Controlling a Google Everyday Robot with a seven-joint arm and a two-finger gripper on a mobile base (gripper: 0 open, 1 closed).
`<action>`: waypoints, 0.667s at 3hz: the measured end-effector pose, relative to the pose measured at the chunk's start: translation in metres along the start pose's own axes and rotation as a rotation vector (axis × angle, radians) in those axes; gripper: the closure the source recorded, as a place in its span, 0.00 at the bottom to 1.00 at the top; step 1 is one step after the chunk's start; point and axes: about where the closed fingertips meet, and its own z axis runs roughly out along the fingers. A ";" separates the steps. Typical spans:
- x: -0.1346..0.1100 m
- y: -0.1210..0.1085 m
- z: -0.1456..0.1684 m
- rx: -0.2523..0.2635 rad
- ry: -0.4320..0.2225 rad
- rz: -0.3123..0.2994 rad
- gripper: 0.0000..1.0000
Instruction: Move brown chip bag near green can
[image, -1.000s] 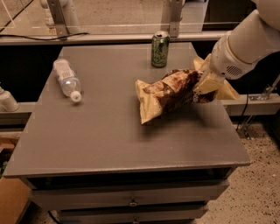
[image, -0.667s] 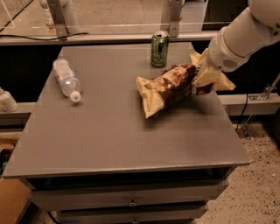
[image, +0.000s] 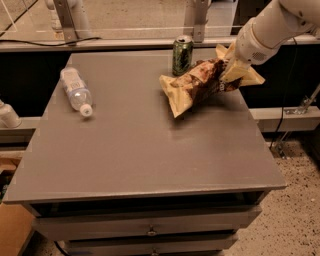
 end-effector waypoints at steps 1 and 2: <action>0.005 -0.018 0.013 -0.003 -0.021 -0.015 1.00; 0.012 -0.029 0.027 -0.010 -0.043 -0.017 1.00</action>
Offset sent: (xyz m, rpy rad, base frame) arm 0.0578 -0.0162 -0.0192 0.0548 -0.0081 0.0480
